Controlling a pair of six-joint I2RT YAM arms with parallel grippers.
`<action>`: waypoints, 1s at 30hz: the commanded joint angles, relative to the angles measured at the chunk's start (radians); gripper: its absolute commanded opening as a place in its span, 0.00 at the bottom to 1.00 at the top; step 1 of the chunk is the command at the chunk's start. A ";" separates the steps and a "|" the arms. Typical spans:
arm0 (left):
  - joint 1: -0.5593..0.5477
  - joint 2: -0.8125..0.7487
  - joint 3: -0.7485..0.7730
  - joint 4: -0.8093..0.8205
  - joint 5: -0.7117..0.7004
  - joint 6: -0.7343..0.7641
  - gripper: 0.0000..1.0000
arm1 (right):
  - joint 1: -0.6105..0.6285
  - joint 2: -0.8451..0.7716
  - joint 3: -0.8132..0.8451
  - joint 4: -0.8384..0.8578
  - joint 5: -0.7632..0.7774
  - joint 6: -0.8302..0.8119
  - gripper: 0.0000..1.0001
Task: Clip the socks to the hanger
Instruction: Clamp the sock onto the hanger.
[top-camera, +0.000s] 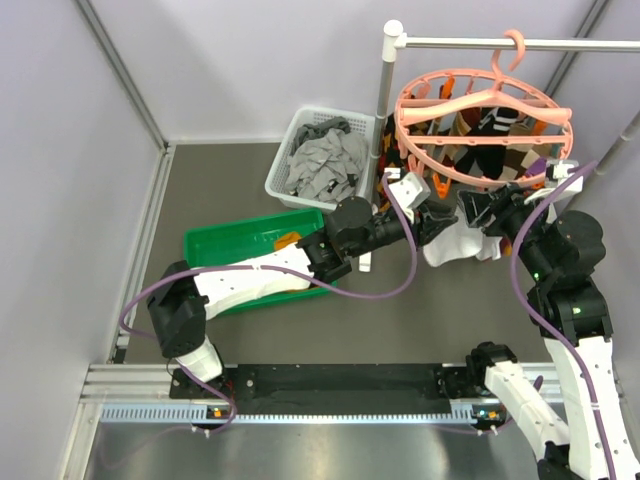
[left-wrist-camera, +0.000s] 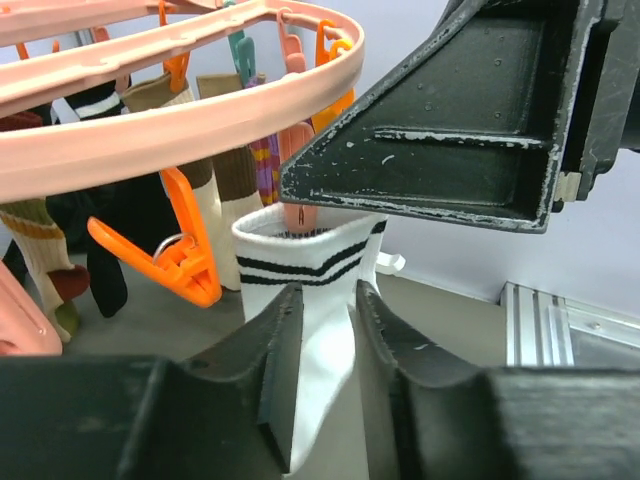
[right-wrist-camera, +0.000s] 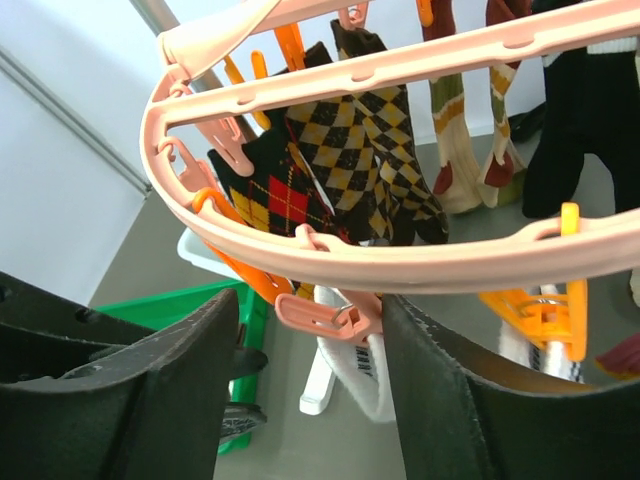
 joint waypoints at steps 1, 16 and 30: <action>-0.003 -0.022 -0.027 0.091 -0.020 0.018 0.37 | 0.007 -0.007 0.033 0.005 0.029 -0.024 0.59; 0.053 -0.007 -0.098 0.212 0.011 -0.009 0.74 | 0.007 -0.026 0.046 -0.024 0.084 -0.072 0.66; 0.128 0.116 -0.026 0.362 0.167 -0.163 0.77 | 0.007 -0.043 0.059 -0.042 0.111 -0.104 0.69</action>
